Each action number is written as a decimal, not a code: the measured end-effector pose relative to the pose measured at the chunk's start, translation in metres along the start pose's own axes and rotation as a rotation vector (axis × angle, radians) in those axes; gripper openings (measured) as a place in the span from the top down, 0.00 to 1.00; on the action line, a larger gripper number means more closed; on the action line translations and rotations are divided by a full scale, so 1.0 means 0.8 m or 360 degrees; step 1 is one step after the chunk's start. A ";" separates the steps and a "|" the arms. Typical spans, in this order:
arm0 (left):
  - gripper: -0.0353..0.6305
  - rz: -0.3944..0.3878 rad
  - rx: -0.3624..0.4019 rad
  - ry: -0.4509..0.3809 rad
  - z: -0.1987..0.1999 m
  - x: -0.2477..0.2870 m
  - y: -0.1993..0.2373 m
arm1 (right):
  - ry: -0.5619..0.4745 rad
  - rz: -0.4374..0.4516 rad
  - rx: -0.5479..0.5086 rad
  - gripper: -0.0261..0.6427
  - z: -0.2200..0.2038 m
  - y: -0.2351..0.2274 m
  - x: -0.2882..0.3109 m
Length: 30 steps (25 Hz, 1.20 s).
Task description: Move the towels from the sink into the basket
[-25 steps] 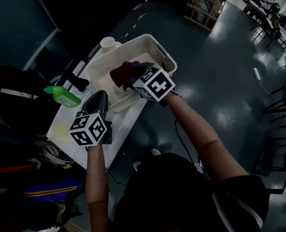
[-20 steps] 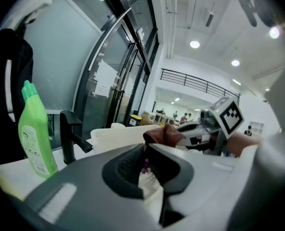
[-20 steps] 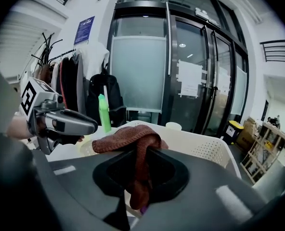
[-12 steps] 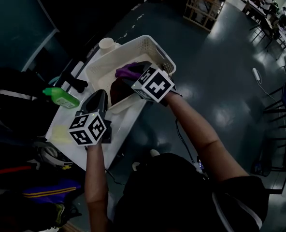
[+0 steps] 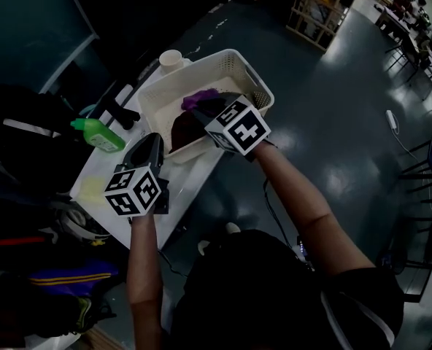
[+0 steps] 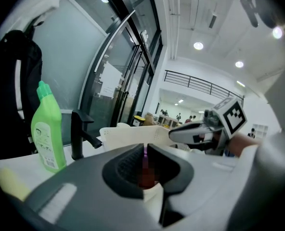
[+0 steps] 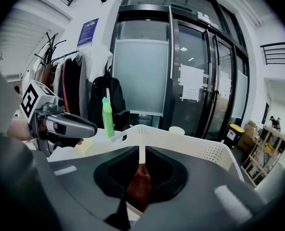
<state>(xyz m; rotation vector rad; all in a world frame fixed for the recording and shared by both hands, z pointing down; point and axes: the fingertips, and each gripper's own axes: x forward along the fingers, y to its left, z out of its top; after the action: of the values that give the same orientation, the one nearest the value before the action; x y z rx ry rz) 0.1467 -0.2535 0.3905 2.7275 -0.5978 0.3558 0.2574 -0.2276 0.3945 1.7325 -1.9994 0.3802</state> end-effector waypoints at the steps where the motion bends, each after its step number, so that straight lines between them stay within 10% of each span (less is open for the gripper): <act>1: 0.91 0.0010 -0.0005 -0.0005 0.000 -0.003 0.002 | -0.0012 -0.0004 0.0003 0.91 0.002 0.001 -0.001; 30: 0.91 0.0421 -0.0155 -0.0077 -0.042 -0.143 0.092 | -0.0062 0.0341 -0.0079 0.96 0.044 0.158 0.042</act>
<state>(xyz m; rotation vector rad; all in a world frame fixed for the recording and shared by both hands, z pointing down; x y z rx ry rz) 0.0075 -0.2633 0.4049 2.5740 -0.9672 0.3141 0.1245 -0.2524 0.3928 1.5115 -2.2108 0.3658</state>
